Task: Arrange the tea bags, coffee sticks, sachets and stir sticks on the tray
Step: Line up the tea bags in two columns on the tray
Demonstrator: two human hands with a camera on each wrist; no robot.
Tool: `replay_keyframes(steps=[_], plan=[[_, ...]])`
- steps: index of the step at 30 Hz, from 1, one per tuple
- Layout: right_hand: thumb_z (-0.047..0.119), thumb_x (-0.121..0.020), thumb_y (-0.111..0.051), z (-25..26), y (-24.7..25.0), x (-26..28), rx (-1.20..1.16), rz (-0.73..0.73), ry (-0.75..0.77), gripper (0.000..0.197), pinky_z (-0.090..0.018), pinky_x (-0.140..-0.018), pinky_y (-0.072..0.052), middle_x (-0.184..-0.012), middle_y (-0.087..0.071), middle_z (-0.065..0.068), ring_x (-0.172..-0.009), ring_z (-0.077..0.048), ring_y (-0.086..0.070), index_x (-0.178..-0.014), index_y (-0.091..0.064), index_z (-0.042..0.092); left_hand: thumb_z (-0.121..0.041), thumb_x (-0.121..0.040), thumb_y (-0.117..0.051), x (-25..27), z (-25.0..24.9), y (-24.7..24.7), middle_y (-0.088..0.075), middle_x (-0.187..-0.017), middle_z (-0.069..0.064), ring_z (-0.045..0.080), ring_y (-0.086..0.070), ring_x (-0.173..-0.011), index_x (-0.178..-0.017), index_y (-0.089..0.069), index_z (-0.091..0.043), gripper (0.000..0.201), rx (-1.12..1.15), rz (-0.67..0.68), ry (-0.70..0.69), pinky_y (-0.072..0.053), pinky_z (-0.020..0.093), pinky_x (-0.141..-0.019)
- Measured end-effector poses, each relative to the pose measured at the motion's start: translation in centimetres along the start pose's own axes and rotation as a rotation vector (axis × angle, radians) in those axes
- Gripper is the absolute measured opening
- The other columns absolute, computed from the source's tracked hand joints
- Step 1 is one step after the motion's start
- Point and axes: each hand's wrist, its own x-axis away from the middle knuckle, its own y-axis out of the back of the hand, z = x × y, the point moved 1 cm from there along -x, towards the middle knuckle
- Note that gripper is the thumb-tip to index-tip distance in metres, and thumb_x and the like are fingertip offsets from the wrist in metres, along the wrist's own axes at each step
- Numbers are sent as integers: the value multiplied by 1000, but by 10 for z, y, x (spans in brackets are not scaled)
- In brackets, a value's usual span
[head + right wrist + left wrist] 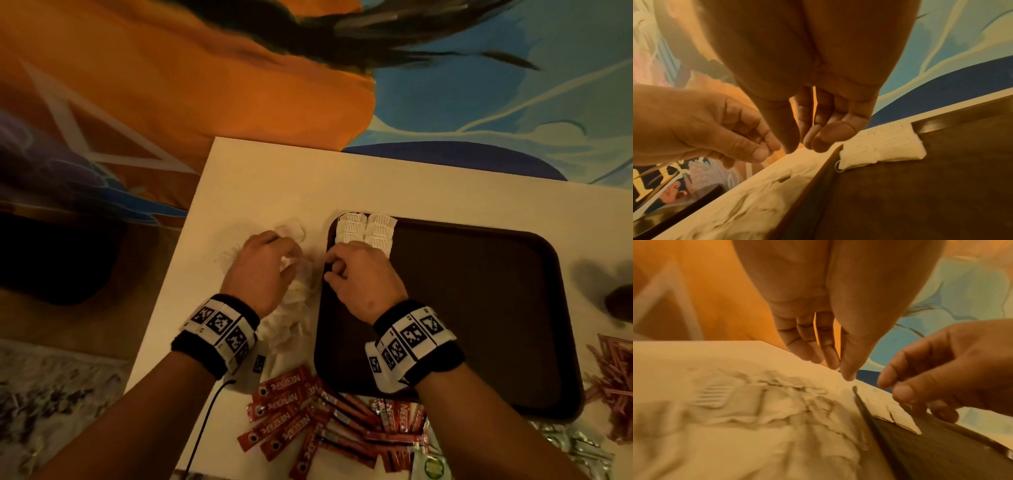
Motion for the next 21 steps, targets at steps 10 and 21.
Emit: replay_keyframes(steps=[10,21], plan=[[29,-94,-67,52,-70,27,135,275,42,26,-41,-91,-56,-118,-64,0,-106,-22,-63,-119,-64,26,-31,-91,-72,83,65,27,-59,-101,-6,18,-60,-91,-105,-70,-32,15,-57,170,253,-51,33,-82],[32,-96,-65,75,-95,53,216,258,103,40,-38,-92,-54,-128,-51,3,-116,-19,-57,-134,-54,32,-46,-89,-70,121,67,13,-58,-107,-4,19,-56,-97,-113,-63,-29,31,-29,272,341,-53,38,-83]])
